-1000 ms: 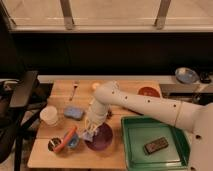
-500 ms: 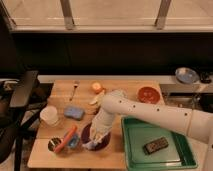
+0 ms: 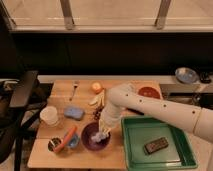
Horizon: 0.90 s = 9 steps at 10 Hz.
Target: Wipe purple bowl with towel
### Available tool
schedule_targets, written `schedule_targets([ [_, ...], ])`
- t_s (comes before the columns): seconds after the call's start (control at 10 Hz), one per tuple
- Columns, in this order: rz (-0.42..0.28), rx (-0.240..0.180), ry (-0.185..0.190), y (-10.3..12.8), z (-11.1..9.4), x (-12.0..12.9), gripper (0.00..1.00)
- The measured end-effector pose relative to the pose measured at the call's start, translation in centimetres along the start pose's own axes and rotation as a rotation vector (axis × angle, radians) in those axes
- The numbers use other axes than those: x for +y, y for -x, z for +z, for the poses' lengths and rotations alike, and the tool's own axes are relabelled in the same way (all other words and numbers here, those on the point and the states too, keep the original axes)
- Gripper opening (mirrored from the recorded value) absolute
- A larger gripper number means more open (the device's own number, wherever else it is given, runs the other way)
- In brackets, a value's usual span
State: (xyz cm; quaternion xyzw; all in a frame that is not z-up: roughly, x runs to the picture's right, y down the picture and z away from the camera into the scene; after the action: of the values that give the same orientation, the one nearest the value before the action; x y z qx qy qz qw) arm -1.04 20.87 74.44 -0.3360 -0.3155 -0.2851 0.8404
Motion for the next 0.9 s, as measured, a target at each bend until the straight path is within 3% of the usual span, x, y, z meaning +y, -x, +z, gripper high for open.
schedule_targets([
  [0.2, -0.036, -0.007, -0.006, 0.7, 0.1, -1.7, 0.0],
  [0.4, -0.086, -0.026, -0.013, 3.1, 1.1, -3.5, 0.0],
  [0.7, -0.117, -0.048, -0.001, 6.3, 2.8, -1.7, 0.0],
  [0.9, -0.095, -0.042, 0.013, 6.3, 2.8, 0.7, 0.0],
])
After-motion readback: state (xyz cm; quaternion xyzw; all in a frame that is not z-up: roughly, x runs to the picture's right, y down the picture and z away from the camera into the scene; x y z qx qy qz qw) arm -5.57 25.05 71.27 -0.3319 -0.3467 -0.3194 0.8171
